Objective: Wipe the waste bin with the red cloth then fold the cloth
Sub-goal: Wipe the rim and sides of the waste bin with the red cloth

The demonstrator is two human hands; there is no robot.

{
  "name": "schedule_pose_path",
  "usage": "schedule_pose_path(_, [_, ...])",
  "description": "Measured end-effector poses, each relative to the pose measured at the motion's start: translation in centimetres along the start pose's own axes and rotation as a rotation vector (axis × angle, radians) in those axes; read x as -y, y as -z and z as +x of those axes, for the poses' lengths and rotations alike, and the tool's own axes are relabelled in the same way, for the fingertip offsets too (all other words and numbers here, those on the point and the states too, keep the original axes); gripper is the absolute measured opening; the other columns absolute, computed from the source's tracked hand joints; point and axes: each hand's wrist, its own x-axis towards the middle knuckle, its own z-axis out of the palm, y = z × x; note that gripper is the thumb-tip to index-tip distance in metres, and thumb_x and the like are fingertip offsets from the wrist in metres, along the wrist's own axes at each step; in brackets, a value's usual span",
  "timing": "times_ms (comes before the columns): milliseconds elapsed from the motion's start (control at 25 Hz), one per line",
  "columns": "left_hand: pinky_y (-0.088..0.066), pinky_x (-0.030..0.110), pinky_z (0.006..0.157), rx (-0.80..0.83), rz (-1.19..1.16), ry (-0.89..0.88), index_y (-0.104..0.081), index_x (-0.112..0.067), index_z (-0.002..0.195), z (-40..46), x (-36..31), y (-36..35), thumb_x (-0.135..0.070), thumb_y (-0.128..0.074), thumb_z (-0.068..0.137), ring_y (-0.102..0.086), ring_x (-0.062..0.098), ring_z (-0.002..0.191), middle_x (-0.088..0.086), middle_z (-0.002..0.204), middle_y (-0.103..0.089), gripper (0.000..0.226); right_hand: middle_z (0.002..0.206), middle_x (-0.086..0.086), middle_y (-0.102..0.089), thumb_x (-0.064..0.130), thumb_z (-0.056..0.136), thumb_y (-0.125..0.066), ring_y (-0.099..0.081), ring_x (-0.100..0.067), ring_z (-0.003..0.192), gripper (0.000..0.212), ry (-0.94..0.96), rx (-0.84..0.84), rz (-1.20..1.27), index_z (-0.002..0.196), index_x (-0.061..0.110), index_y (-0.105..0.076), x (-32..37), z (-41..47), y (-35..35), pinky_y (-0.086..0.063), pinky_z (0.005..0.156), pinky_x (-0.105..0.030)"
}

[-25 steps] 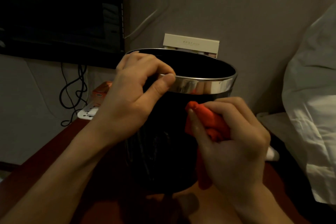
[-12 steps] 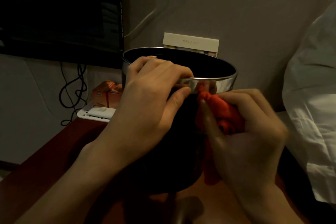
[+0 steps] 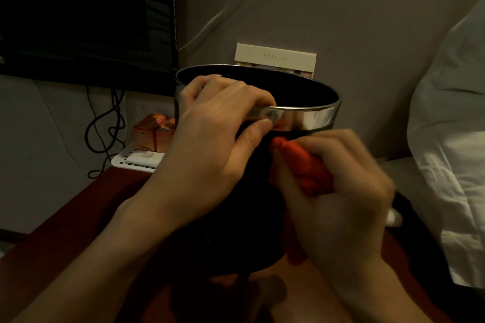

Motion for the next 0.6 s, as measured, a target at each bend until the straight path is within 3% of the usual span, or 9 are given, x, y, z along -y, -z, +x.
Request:
schedule_pose_path(80, [-0.021, 0.026, 0.1, 0.02, -0.006, -0.005, -0.057, -0.029, 0.102, 0.0, 0.0, 0.2, -0.029, -0.051, 0.089, -0.043, 0.0, 0.104, -0.021, 0.094, -0.051, 0.014, 0.093, -0.002, -0.065, 0.018, 0.089, -0.077, -0.055, -0.004, 0.083, 0.013, 0.04, 0.058, -0.001, 0.092, 0.006, -0.074, 0.5, -0.5, -0.4, -0.039, 0.075, -0.005])
schedule_pose_path(280, [-0.021, 0.022, 0.101, 0.063, -0.071, -0.012, -0.055, -0.031, 0.102, 0.1, 0.2, 0.7, -0.029, -0.052, 0.09, -0.043, -0.005, 0.104, -0.02, 0.095, -0.053, 0.014, 0.088, 0.003, -0.057, 0.017, 0.089, -0.077, -0.053, -0.007, 0.078, 0.013, 0.026, -0.069, -0.052, 0.087, 0.005, -0.072, 0.1, 1.2, 1.7, -0.039, 0.072, -0.007])
schedule_pose_path(480, [-0.023, 0.023, 0.099, 0.055, -0.08, -0.023, -0.053, -0.034, 0.102, 0.0, 0.4, 0.6, -0.031, -0.05, 0.09, -0.038, -0.012, 0.104, -0.025, 0.096, -0.049, 0.013, 0.092, -0.001, -0.065, 0.018, 0.09, -0.077, -0.058, -0.008, 0.081, 0.011, 0.041, 0.034, -0.016, 0.09, 0.007, -0.074, 0.8, -0.1, 0.2, -0.044, 0.072, -0.011])
schedule_pose_path(600, [-0.022, 0.023, 0.1, 0.062, -0.087, -0.023, -0.053, -0.033, 0.103, 0.0, 0.5, 0.7, -0.033, -0.049, 0.09, -0.039, -0.01, 0.104, -0.025, 0.096, -0.049, 0.015, 0.09, 0.003, -0.059, 0.019, 0.09, -0.077, -0.054, -0.006, 0.079, 0.013, 0.017, -0.056, -0.033, 0.089, 0.006, -0.073, -0.2, 1.0, 1.6, -0.041, 0.073, -0.006])
